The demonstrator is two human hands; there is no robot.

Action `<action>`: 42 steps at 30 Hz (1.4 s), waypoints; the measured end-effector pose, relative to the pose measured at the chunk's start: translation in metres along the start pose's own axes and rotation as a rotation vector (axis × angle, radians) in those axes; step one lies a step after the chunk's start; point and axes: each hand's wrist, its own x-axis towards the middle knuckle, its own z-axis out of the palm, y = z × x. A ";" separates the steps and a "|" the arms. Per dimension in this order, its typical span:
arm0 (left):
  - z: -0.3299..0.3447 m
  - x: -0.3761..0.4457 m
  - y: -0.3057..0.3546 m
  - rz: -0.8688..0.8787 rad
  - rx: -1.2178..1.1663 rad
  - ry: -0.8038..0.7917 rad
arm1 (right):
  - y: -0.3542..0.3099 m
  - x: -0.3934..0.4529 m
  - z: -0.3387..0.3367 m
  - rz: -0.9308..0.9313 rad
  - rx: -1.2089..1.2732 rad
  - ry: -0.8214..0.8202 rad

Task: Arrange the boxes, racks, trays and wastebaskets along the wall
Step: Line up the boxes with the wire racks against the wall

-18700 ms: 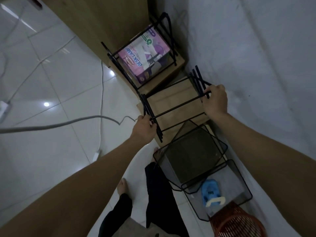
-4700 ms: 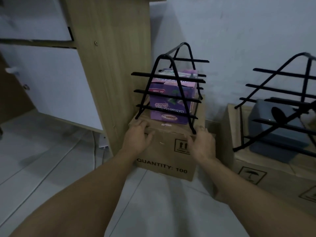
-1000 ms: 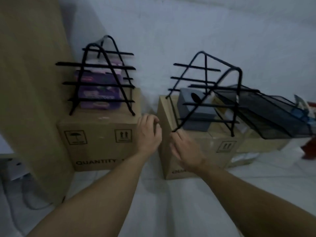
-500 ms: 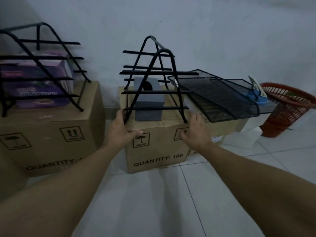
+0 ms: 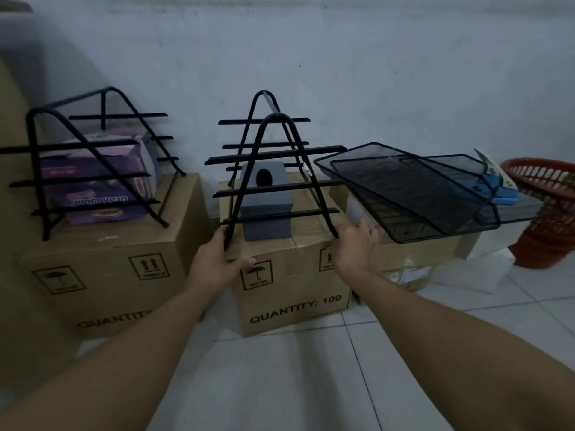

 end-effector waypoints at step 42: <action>0.009 0.005 -0.069 0.161 0.383 0.187 | -0.060 0.024 0.029 -0.063 0.316 -0.196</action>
